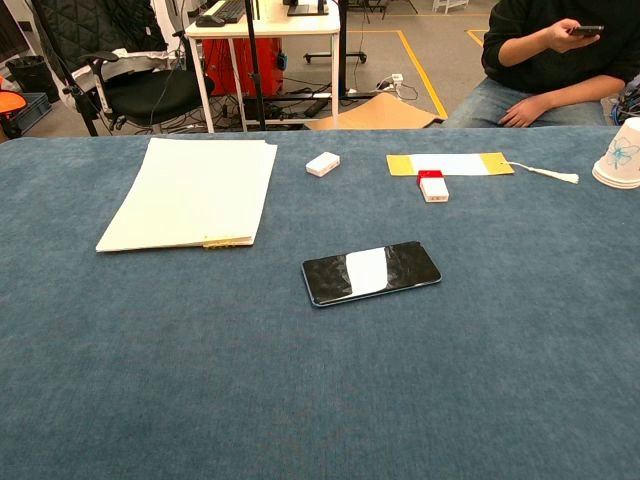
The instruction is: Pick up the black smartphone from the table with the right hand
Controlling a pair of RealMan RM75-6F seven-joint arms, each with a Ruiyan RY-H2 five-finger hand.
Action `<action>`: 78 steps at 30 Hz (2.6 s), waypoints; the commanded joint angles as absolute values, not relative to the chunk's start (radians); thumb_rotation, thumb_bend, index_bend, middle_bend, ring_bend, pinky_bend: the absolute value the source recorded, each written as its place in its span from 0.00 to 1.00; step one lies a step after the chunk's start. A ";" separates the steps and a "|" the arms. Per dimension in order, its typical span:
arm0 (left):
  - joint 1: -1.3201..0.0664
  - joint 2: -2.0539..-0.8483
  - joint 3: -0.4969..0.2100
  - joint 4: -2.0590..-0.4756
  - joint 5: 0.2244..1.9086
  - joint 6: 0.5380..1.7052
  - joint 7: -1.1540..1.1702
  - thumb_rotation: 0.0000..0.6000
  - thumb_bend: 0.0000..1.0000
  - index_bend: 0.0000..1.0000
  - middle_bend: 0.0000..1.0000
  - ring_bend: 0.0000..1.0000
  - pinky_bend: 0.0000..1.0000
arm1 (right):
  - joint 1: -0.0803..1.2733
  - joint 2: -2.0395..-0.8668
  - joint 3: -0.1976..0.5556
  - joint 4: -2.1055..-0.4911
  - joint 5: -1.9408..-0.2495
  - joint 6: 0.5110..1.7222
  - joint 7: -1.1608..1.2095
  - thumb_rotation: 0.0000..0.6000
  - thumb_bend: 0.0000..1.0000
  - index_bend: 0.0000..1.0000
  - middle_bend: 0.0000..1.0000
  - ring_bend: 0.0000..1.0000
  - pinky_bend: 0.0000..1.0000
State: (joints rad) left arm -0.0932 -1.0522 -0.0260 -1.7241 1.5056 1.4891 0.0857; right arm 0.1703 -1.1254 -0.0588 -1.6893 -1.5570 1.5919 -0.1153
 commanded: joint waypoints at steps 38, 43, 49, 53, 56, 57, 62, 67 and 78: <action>-0.129 -1.094 -0.095 -1.670 1.315 1.402 0.153 1.00 0.00 0.00 0.00 0.00 0.00 | 0.869 -1.655 0.211 -1.300 -1.304 0.719 -0.407 1.00 0.00 0.21 0.21 0.00 0.00; -0.129 -1.095 -0.096 -1.669 1.311 1.401 0.153 1.00 0.00 0.00 0.00 0.00 0.00 | 0.891 -1.685 0.203 -1.284 -1.262 0.729 -0.495 1.00 0.00 0.22 0.21 0.00 0.00; -0.131 -1.097 -0.096 -1.668 1.309 1.398 0.154 1.00 0.00 0.00 0.00 0.00 0.00 | 0.916 -1.711 0.194 -1.269 -1.213 0.728 -0.579 1.00 0.00 0.23 0.22 0.00 0.00; -0.133 -1.099 -0.093 -1.666 1.311 1.396 0.158 1.00 0.00 0.00 0.00 0.00 0.00 | 0.930 -1.735 0.183 -1.233 -1.185 0.733 -0.640 1.00 0.01 0.23 0.22 0.00 0.00; -0.133 -1.100 -0.094 -1.665 1.308 1.394 0.158 1.00 0.00 0.00 0.00 0.00 0.00 | 0.939 -1.752 0.181 -1.223 -1.152 0.738 -0.676 1.00 0.01 0.23 0.23 0.00 0.00; -0.133 -1.100 -0.094 -1.665 1.307 1.394 0.158 1.00 0.00 0.00 0.00 0.00 0.00 | 0.942 -1.757 0.180 -1.222 -1.142 0.741 -0.688 1.00 0.01 0.23 0.23 0.00 0.00; -0.136 -1.103 -0.092 -1.663 1.305 1.388 0.163 1.00 0.00 0.00 0.00 0.00 0.00 | 0.960 -1.775 0.171 -1.224 -1.114 0.750 -0.738 1.00 0.01 0.23 0.23 0.00 0.00; -0.136 -1.102 -0.095 -1.663 1.301 1.389 0.161 1.00 0.00 0.00 0.00 0.00 0.00 | 0.977 -1.789 0.159 -1.206 -1.098 0.747 -0.763 1.00 0.03 0.24 0.24 0.00 0.00; -0.141 -1.103 -0.092 -1.658 1.300 1.379 0.160 1.00 0.00 0.00 0.00 0.00 0.00 | 0.997 -1.798 0.135 -1.198 -1.071 0.741 -0.783 1.00 0.18 0.39 0.40 0.01 0.00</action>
State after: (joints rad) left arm -0.1408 -1.1032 -0.0923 -1.6580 1.2999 1.3790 0.1598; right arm 0.9965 -1.7974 0.1355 -1.1965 -1.0701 0.7384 -0.7855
